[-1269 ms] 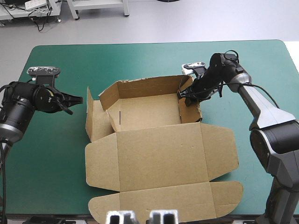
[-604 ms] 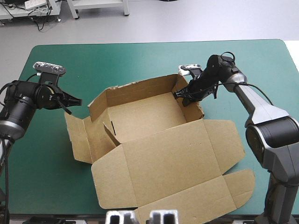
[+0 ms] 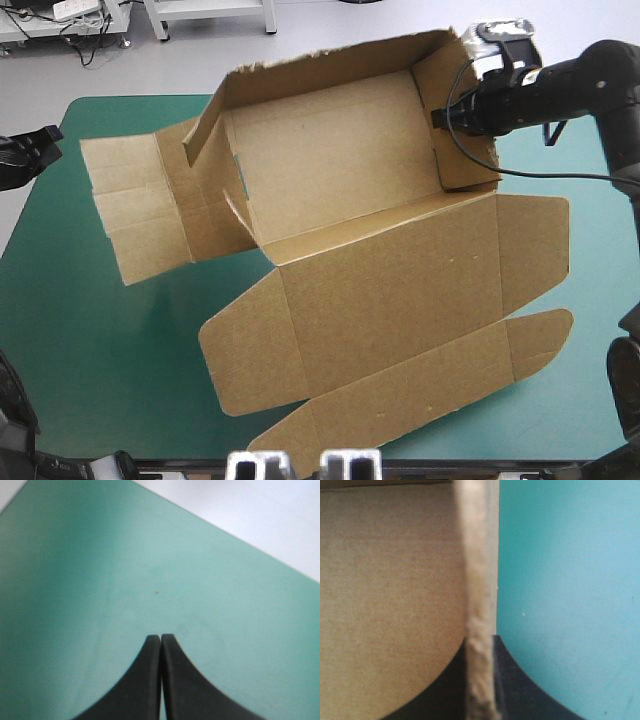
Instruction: Fold the box
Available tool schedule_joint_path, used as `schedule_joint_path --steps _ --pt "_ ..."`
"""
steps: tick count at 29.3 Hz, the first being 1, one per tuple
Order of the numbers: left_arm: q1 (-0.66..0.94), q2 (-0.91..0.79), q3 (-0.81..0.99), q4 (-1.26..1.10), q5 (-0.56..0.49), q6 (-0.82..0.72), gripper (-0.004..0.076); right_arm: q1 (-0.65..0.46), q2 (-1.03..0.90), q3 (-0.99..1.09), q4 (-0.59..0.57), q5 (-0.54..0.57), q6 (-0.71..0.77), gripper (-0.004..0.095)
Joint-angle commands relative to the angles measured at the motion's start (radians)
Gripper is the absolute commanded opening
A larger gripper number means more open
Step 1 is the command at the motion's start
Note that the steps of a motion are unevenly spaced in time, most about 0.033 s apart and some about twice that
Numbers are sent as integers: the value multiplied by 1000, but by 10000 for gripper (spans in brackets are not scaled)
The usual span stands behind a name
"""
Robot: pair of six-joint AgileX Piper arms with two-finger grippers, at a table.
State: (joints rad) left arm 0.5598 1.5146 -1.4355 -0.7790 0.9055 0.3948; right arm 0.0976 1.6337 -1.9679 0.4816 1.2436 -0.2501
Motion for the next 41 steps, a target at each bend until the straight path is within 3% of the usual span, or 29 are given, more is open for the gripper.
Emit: schedule_joint_path --steps 1,5,12,20,31,41 --pt "28 26 -36 -348 144 167 -7 -68 -93 -66 219 -34 -22 -23" --pt "-8 74 -36 -522 281 273 -7 -85 -120 -73 318 -68 -57 -23" --pt "-132 60 -64 -693 393 357 -8 -85 -122 -73 309 -123 -78 -23" --pt "-284 -47 -104 -698 388 357 -8 -85 -120 -42 313 -213 -91 -23" --pt "-299 -167 -114 -691 388 331 -10 -81 -64 -32 315 -249 -100 -22" --pt "-304 -187 -114 -682 378 299 -10 46 -25 -23 227 -364 -89 -17"
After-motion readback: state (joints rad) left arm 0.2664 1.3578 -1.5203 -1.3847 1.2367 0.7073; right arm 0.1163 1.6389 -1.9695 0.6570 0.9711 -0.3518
